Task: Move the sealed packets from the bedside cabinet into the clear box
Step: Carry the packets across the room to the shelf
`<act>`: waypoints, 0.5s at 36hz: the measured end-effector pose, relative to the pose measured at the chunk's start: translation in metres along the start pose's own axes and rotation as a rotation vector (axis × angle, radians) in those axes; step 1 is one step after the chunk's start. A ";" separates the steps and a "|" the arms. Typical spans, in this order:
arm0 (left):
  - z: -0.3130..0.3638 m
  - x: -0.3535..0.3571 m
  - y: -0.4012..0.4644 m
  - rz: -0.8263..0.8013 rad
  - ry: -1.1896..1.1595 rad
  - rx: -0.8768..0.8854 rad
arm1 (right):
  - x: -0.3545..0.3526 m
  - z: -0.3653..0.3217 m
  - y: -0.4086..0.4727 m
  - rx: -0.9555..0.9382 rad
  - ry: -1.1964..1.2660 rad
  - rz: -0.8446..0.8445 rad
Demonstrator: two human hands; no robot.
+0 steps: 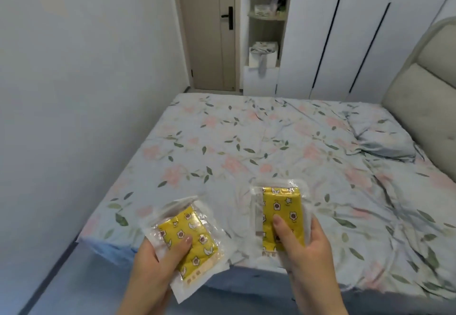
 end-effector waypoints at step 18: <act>0.122 -0.253 0.100 0.421 -0.114 0.194 | 0.334 0.075 0.073 0.115 -0.091 -0.415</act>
Point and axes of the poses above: each hand's wrist, its own y-axis towards the middle knuckle, its own x-axis out of the palm, z = x × y, the point moved 6 cm from there along y, towards the middle knuckle, and after that the axes turned 6 degrees about y, right-handed, at the moved point
